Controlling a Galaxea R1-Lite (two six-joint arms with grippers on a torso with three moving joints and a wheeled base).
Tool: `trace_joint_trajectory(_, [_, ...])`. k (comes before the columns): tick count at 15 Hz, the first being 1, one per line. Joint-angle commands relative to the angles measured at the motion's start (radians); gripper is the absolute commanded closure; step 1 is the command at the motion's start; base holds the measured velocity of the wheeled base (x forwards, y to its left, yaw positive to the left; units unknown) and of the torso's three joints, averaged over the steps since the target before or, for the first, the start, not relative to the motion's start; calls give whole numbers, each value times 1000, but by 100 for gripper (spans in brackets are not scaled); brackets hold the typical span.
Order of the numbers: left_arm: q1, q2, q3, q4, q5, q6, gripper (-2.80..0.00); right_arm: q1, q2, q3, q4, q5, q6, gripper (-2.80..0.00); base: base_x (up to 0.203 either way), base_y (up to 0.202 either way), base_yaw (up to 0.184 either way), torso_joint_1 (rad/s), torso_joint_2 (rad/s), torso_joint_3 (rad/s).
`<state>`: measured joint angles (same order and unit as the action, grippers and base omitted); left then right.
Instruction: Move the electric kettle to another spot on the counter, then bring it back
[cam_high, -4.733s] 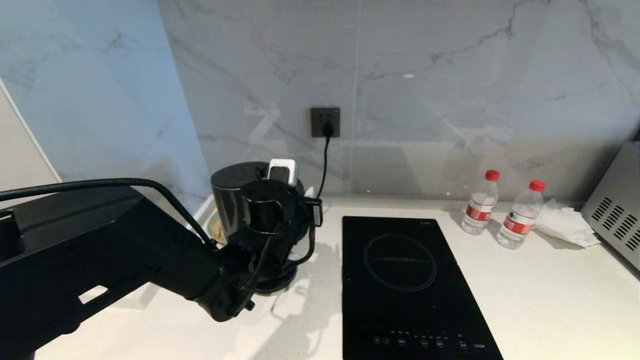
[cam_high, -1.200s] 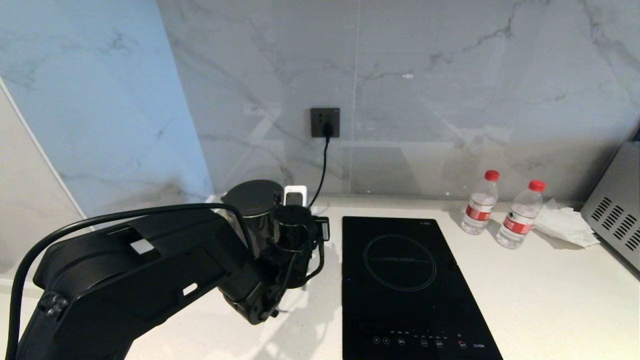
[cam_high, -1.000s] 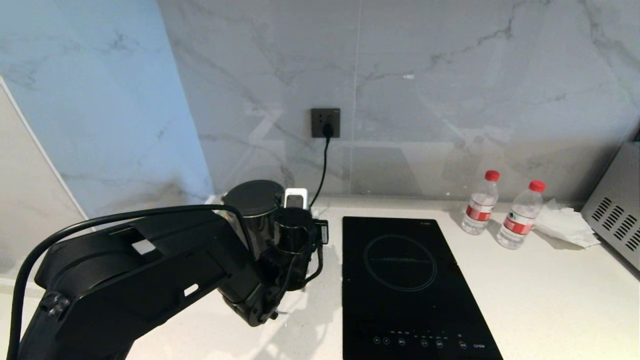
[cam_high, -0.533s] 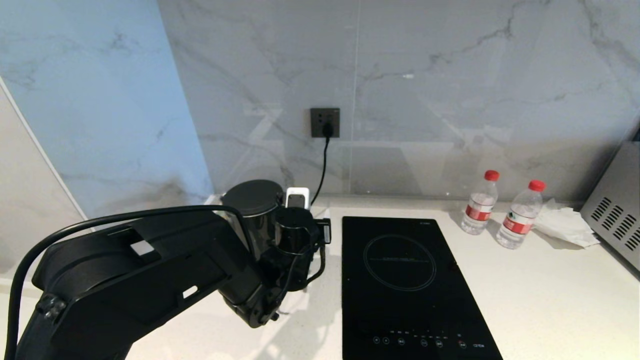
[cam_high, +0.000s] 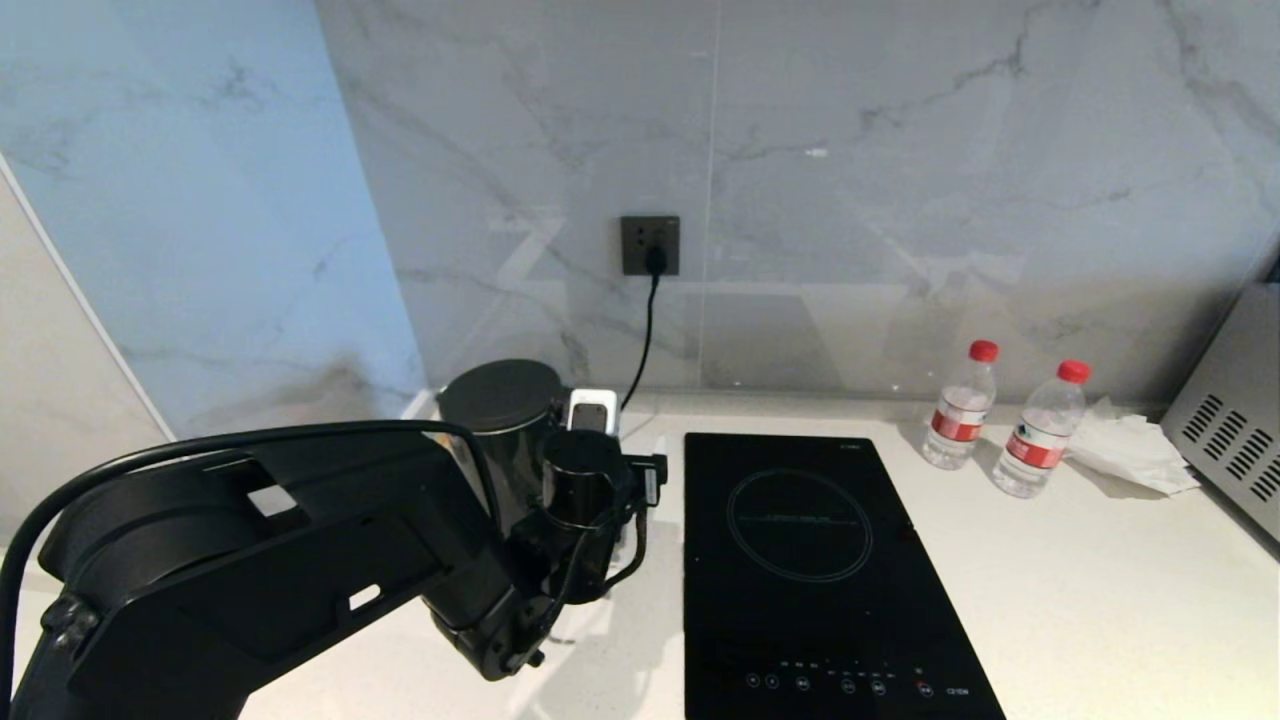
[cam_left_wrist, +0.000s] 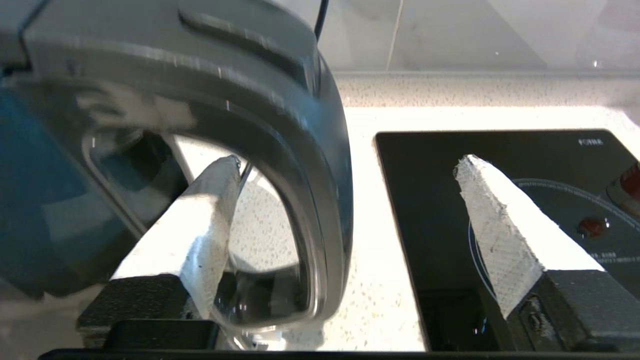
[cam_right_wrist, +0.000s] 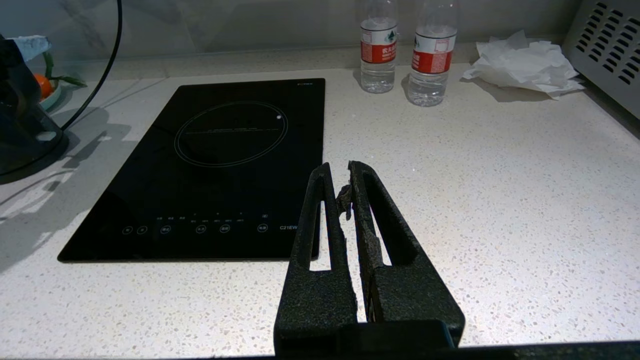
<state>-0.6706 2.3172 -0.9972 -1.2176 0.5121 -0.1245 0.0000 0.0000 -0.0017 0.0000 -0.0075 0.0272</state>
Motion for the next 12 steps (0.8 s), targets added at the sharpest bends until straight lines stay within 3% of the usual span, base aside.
trace_joint_trajectory(1, [-3,-10,22,-22,3,-1,-280,0,0,0,0,0,0,0,0,0,0,0,0,0])
trace_joint_trajectory(12, [-52,-51,179,-55,5,-41,-280,0,0,0,0,0,0,0,0,0,0,0,0,0])
